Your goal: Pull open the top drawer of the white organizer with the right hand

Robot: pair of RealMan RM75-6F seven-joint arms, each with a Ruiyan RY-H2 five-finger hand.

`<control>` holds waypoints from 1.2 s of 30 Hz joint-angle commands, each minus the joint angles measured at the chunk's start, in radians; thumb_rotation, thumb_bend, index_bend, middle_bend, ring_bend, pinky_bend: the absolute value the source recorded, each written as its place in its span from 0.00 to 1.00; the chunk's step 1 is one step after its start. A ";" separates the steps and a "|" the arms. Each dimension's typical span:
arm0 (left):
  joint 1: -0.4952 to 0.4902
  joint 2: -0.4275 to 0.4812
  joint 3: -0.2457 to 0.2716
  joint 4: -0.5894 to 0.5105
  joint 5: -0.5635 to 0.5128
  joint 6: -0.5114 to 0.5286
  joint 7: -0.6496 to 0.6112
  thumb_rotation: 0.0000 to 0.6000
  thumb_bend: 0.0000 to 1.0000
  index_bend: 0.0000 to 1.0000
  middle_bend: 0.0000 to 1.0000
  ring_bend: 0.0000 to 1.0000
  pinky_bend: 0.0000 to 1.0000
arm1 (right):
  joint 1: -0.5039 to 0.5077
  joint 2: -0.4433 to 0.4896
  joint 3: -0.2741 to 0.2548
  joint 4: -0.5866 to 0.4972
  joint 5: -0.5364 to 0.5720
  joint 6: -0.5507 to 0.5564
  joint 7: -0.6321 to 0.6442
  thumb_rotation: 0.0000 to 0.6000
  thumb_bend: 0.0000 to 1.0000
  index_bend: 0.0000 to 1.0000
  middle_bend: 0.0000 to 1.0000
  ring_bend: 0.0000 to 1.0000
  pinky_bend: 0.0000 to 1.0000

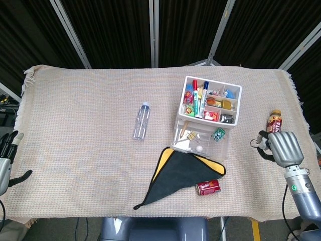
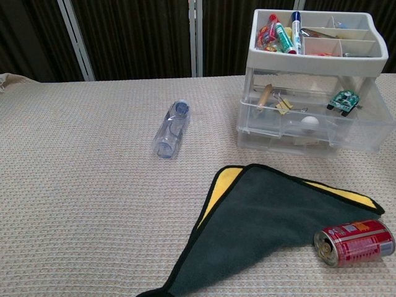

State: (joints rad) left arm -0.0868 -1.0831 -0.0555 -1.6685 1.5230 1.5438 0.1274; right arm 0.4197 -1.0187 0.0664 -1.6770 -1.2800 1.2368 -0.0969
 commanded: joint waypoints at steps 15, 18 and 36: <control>0.000 0.001 0.000 0.000 -0.001 -0.003 -0.002 1.00 0.11 0.00 0.00 0.00 0.00 | -0.052 -0.127 -0.028 0.144 -0.043 -0.020 0.081 1.00 0.22 0.54 1.00 1.00 0.67; 0.000 0.001 0.000 0.001 -0.002 -0.006 -0.002 1.00 0.11 0.00 0.00 0.00 0.00 | -0.062 -0.130 -0.024 0.150 -0.057 -0.002 0.085 1.00 0.20 0.51 1.00 1.00 0.66; 0.002 -0.003 0.001 0.003 -0.002 -0.005 -0.002 1.00 0.11 0.00 0.00 0.00 0.00 | -0.127 -0.123 0.004 0.159 -0.128 0.127 0.087 1.00 0.15 0.37 0.67 0.67 0.35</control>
State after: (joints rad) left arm -0.0853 -1.0860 -0.0547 -1.6653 1.5211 1.5390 0.1258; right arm 0.3029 -1.1423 0.0667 -1.5196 -1.3940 1.3435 -0.0147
